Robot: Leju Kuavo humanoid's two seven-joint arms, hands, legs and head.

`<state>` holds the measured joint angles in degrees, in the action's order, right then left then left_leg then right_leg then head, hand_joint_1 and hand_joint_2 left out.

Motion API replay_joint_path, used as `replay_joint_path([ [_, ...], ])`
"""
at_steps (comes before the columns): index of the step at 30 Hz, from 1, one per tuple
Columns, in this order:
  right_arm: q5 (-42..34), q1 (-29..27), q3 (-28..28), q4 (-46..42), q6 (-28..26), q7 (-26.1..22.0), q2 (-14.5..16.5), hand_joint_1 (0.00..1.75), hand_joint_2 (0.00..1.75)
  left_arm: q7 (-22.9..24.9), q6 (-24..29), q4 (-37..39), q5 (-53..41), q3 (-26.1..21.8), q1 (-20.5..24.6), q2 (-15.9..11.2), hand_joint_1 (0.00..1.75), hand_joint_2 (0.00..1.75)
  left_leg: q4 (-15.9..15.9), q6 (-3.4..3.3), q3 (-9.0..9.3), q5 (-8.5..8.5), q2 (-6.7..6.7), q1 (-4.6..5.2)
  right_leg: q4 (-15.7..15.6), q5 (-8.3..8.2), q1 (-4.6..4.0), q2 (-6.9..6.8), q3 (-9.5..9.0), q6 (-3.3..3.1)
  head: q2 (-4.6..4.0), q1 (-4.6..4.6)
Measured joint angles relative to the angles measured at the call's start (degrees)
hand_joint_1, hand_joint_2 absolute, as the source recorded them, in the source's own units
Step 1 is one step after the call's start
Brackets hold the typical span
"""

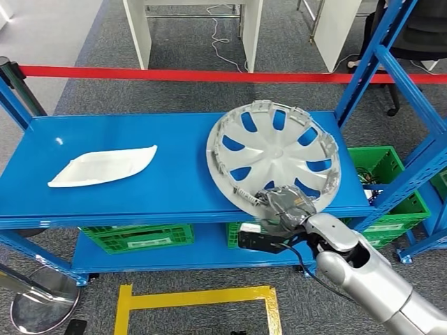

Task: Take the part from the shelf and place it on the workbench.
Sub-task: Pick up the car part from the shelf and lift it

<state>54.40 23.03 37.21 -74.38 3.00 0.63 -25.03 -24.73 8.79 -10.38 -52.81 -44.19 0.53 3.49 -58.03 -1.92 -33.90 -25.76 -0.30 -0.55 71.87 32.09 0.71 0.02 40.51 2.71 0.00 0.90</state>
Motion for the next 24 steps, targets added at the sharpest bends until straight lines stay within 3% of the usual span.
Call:
replay_joint_path([
  [2, -0.1, 1.5, -0.1, -1.1, -0.6, -0.9, 0.0, 1.75, 1.75, 0.2, 0.2, 0.0, -0.4, -0.1, 0.1, 0.0, 0.0, 1.75, -0.3, 0.35, -0.04, -0.22, 0.0, 0.08, -7.6, -3.85, 0.02, -0.04, -3.58, -0.17, 0.0, -0.01],
  [4, 0.7, 3.3, -0.1, -2.5, -2.2, -1.5, 0.1, 1.75, 1.75, 0.3, 0.3, 0.0, -0.7, -0.2, 0.3, -0.1, 0.0, 1.75, -0.6, 0.91, -0.35, -0.31, 0.02, 0.28, -12.6, -5.11, -0.07, 0.04, -6.09, -0.61, 0.0, -0.06],
  [7, 3.2, 5.4, 0.0, -4.9, -5.2, -1.6, 0.3, 1.75, 1.75, 0.5, 0.4, 0.0, -1.2, -0.3, 0.4, -0.1, 0.0, 1.75, -0.6, 1.76, -0.56, -0.18, 0.03, 0.3, -13.4, -4.99, -0.17, 0.12, -6.39, -1.62, 0.0, -0.04],
  [9, 4.8, 6.2, 0.1, -6.5, -6.8, -1.5, 0.6, 1.75, 1.75, 0.5, 0.4, 0.0, -1.6, -0.3, 0.5, 0.0, 0.0, 1.75, -2.4, 2.35, -1.24, -1.56, 0.05, 0.2, -13.5, -5.16, -0.03, 0.0, -6.52, -2.31, 0.0, -0.16],
  [12, 6.0, 7.0, 0.2, -8.2, -8.0, -1.2, 0.9, 1.75, 1.75, 0.6, 0.5, 0.0, -1.8, -0.3, 0.5, -0.1, 0.0, 1.75, -12.4, 2.91, -5.64, -6.53, 0.08, 0.14, -13.6, -5.17, -0.08, -0.12, -6.61, -2.88, 0.0, -0.31],
  [13, 6.1, 7.1, 0.2, -8.5, -8.2, -1.2, 1.0, 1.75, 1.75, 0.7, 0.5, 0.0, -1.8, -0.4, 0.5, -0.1, 0.0, 1.75, -15.2, 2.91, -6.94, -7.36, 0.08, 0.15, -13.6, -5.15, -0.15, -0.12, -6.64, -2.95, 0.0, -0.31],
  [14, 6.2, 7.1, 0.3, -8.8, -8.3, -1.2, 1.1, 1.75, 1.75, 0.8, 0.5, 0.0, -1.8, -0.4, 0.5, 0.0, 0.0, 1.75, -16.2, 2.81, -7.43, -7.11, 0.08, 0.15, -13.6, -5.12, -0.24, -0.1, -6.68, -3.0, 0.0, -0.31],
  [15, 6.4, 7.1, 0.3, -9.0, -8.6, -1.2, 1.2, 1.75, 1.75, 0.8, 0.5, 0.0, -1.9, -0.4, 0.5, 0.0, 0.0, 1.75, -15.1, 2.62, -6.94, -5.86, 0.08, 0.17, -13.6, -5.1, -0.34, -0.08, -6.76, -3.03, 0.0, -0.31],
  [18, 8.6, 7.3, 0.2, -10.0, -11.9, -1.3, 1.4, 1.75, 1.75, 0.9, 0.6, 0.0, -2.3, -0.4, 0.5, -0.1, 0.0, 1.75, -4.5, 1.59, -2.07, -0.78, 0.08, 0.42, -13.5, -4.99, -0.67, -0.02, -6.91, -2.92, 0.0, -0.27],
  [20, 10.1, 7.7, 0.1, -10.6, -14.0, -1.5, 1.6, 1.75, 1.75, 1.0, 0.6, 0.0, -2.7, -0.4, 0.6, -0.1, 0.0, 1.75, -1.0, 1.22, -0.59, -0.18, 0.09, 0.62, -13.5, -5.01, -0.82, 0.0, -6.67, -2.56, 0.0, -0.24],
  [22, 11.1, 7.9, 0.1, -11.2, -15.0, -1.6, 1.7, 1.75, 1.75, 1.0, 0.7, 0.0, -2.9, -0.4, 0.6, 0.0, 0.0, 1.75, -0.6, 1.01, -0.55, -0.14, 0.09, 0.6, -13.5, -5.01, -0.78, -0.04, -6.49, -2.01, 0.0, -0.24],
  [24, 11.6, 8.0, -0.1, -11.6, -15.6, -1.6, 1.9, 1.75, 1.75, 1.0, 0.8, 0.0, -3.0, -0.4, 0.6, 0.1, 0.0, 1.75, -0.1, 0.51, -0.38, 0.14, 0.09, 0.35, -12.1, -3.8, -0.68, -0.07, -5.68, -1.39, 0.0, -0.12],
])
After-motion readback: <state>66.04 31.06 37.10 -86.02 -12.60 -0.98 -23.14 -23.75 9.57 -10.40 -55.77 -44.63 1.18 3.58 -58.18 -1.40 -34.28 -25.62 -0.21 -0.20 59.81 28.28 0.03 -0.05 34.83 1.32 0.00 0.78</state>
